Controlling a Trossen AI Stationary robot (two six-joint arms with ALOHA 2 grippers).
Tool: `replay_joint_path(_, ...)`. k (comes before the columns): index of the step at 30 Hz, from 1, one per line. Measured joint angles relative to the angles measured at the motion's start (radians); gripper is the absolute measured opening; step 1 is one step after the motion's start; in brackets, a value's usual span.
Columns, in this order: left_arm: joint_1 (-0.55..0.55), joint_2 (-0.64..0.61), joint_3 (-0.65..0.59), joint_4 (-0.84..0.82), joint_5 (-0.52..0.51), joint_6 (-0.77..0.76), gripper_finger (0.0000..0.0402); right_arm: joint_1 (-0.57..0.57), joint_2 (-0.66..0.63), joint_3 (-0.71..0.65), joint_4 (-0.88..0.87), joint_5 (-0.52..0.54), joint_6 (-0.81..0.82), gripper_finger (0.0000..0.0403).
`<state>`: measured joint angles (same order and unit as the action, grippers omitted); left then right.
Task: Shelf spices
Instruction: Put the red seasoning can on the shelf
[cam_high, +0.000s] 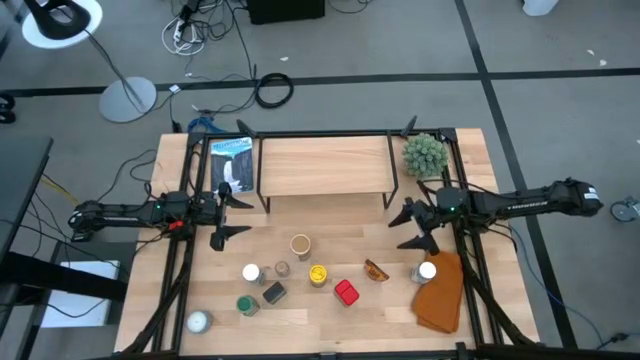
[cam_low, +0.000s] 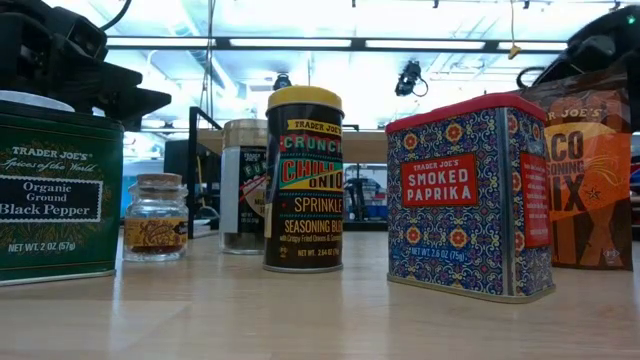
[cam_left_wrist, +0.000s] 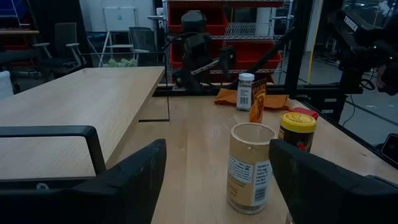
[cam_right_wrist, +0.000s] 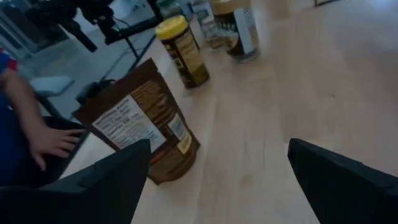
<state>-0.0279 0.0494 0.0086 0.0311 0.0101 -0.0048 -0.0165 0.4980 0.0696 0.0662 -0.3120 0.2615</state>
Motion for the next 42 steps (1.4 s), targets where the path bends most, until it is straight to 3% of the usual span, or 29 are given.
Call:
replay_joint_path(7,0.000,0.000,0.000,0.000,0.000,0.000,0.0288,0.126,0.017,0.209,-0.298,0.311,-0.035,0.0380)
replay_joint_path(11,0.000,0.000,0.000,0.000,0.000,0.000,0.0288,0.194,0.076,0.343,-0.430,0.409,-0.035,0.0380)
replay_joint_path(16,0.000,0.000,0.000,0.000,0.000,0.000,0.0288,0.247,0.152,0.434,-0.389,0.384,-0.010,0.0380)
replay_joint_path(21,0.000,0.000,0.000,0.000,0.000,0.000,0.0288,0.275,0.174,0.439,-0.258,0.356,-0.002,0.0380)
replay_joint_path(27,0.000,0.000,0.000,0.000,0.000,0.000,0.0288,0.276,0.179,0.439,-0.232,0.359,-0.036,0.0380)
replay_joint_path(33,0.000,0.000,0.000,0.000,0.000,0.000,0.0288,0.276,0.231,0.439,-0.158,0.444,-0.029,0.0380)
replay_joint_path(42,0.000,0.000,0.000,0.000,0.000,0.000,0.0288,0.277,0.429,0.464,0.018,0.524,-0.080,0.0375)
